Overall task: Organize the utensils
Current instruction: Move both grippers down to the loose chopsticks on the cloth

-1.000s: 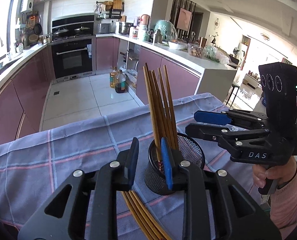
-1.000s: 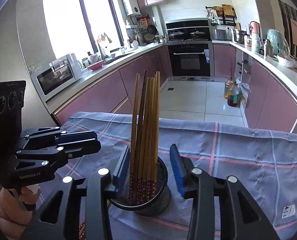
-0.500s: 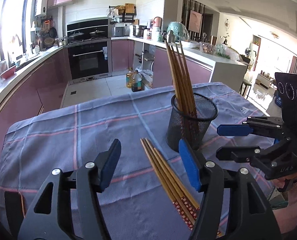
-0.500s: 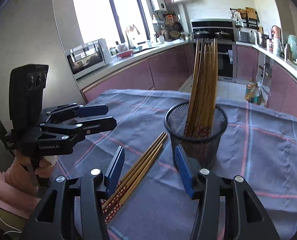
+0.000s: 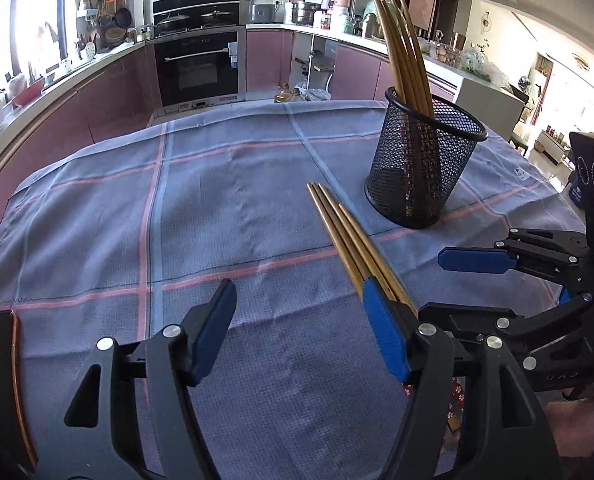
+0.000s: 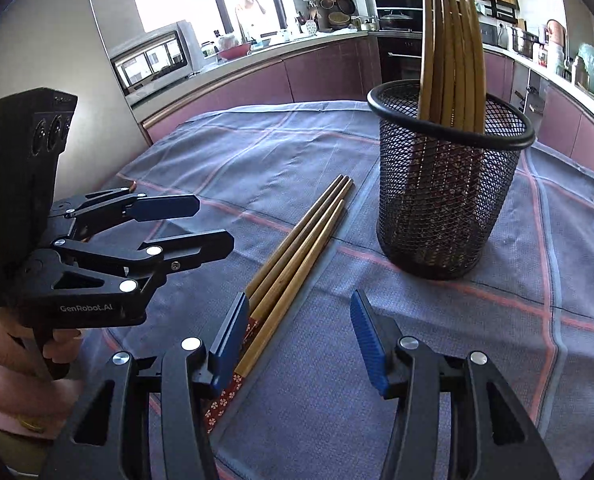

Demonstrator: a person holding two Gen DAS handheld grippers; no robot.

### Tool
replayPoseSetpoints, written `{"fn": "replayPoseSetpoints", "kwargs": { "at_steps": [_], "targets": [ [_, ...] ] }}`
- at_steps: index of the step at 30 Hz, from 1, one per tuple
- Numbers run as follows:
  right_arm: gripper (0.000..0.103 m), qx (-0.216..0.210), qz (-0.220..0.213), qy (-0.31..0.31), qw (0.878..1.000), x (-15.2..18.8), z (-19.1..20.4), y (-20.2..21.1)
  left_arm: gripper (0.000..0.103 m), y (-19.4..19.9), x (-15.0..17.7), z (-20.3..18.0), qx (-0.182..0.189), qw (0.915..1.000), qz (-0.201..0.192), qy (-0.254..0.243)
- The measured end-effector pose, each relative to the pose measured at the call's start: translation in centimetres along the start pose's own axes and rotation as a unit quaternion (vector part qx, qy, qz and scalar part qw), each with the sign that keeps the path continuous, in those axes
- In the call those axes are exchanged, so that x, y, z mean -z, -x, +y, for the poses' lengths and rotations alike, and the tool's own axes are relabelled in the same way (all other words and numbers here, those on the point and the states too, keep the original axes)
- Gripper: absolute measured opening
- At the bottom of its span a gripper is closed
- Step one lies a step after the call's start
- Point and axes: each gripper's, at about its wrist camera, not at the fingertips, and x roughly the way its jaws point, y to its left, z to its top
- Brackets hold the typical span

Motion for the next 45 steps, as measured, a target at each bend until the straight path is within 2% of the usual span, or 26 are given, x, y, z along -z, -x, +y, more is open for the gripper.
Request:
{"fn": "replayPoseSetpoints", "kwargs": {
  "at_steps": [7, 21, 31, 37, 39, 41, 45],
  "targets": [
    [0.05, 0.021, 0.013, 0.013, 1.0, 0.1, 0.4, -0.6, 0.064, -0.6, 0.2, -0.6, 0.007, 0.9999, 0.012, -0.01],
    [0.049, 0.037, 0.025, 0.024, 0.999, 0.3, 0.4, -1.1, 0.064, -2.1, 0.1, -1.3, 0.015, 0.9992, 0.029, -0.025],
    [0.043, 0.036, 0.027, 0.02, 0.999, 0.2, -0.1, -1.3, 0.062, -2.9, 0.0, -1.3, 0.015, 0.9989, 0.038, -0.024],
    [0.038, 0.037, 0.025, 0.015, 0.999, 0.0, -0.4, -1.4, 0.049, -2.9, 0.1, -1.2, 0.021, 0.9987, 0.041, -0.023],
    [0.037, 0.036, 0.025, 0.011, 0.999, -0.1, -0.5, -1.5, 0.039, -3.0, 0.0, -1.3, 0.025, 0.9985, 0.043, -0.024],
    [0.036, 0.035, 0.024, 0.009, 0.999, -0.3, -0.6, -1.6, 0.034, -3.2, -0.1, -1.2, 0.026, 0.9983, 0.046, -0.023],
    [0.033, 0.035, 0.022, 0.005, 0.999, -0.4, -0.7, -1.7, 0.033, -3.5, -0.5, -0.8, 0.035, 0.9981, 0.049, -0.011]
  ]
}}
